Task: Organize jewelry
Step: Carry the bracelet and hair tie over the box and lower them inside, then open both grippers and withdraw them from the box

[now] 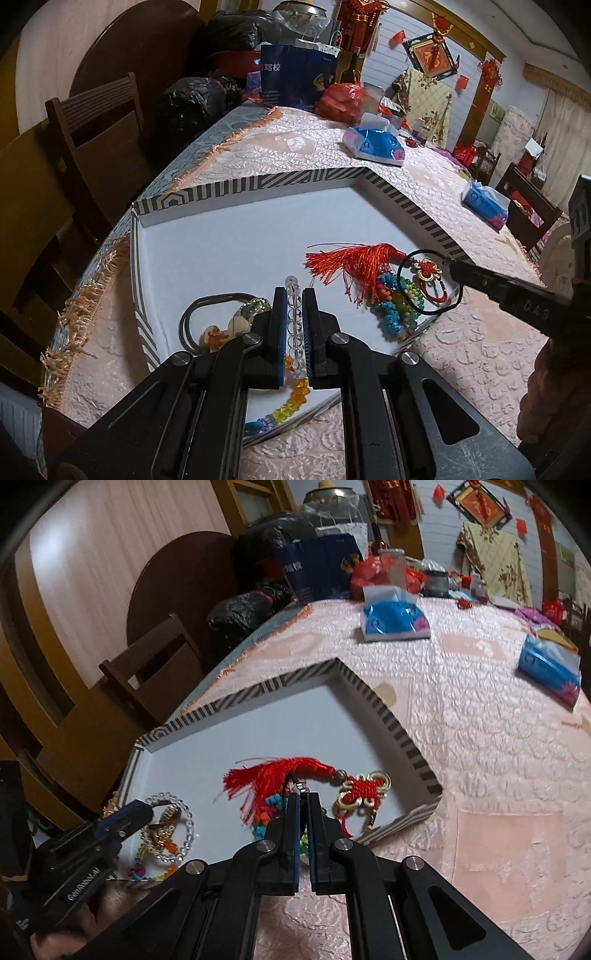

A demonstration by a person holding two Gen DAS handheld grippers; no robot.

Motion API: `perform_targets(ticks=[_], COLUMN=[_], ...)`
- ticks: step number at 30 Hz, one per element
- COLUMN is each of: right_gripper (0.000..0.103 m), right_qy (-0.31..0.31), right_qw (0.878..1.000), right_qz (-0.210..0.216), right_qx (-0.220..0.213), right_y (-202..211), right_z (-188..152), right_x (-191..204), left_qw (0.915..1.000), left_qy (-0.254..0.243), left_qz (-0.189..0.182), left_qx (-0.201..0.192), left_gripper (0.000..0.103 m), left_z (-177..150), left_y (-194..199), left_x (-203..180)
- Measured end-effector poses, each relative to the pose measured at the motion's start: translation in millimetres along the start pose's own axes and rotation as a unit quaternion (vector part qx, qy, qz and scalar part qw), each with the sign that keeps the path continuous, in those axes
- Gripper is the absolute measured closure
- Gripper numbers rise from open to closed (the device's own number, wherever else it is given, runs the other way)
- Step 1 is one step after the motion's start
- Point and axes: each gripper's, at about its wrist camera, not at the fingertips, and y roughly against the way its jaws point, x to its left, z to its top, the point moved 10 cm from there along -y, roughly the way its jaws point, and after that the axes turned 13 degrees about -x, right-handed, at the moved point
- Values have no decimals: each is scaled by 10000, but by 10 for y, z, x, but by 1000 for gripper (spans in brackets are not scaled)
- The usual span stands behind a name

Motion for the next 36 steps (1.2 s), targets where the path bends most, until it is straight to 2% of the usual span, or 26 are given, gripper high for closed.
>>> perform_targets(ticks=[8,16,19,20,23,26,28,30,31,33,36], right_gripper=[100,100,100,100,100,100,100,100,100,100,99], right_qy=[4,4,-50,-44,6,-40,-29,-38,-42,-33,131], right_qw=[9996,9995,9995,9995,9997,9998,9999,9999,9998,9997,9987], right_qz=[-156,-48,24,42,53,72,30,29,36,-18,-120], right_qx=[256,298,318,313,236,185,165,162,164,238,475], right_y=[-146,-172,-167,-161,-100,-36,18,92,137,232,421], right_z=[-139,-161,-158,-152,-114,-76,-59,-57,-58,-72,-102], right_x=[-145,-167,-160,-152,-140,-139,-152,-153,-151,-158,-132], left_qw=[9998,9996,9996,9995,9997,9996,9993,9989,9986,9983,9983], left_qy=[22,9,14,-4,-48,-139,-245,-297,-320,-373,-519], left_qz=[94,128,111,125,179,230,284,320,288,196,137], left_qx=[199,248,275,275,129,-6,-68,-175,-291,-406,-224], left_gripper=[97,96,92,87,61,58,51,37,34,17,12], left_z=[-129,-156,-148,-140,-65,25,78,143,192,260,285], left_y=[-84,-91,-98,-93,-29,58,122,215,292,413,532], left_x=[38,39,24,18,-3,-28,-51,-76,-110,-186,-310])
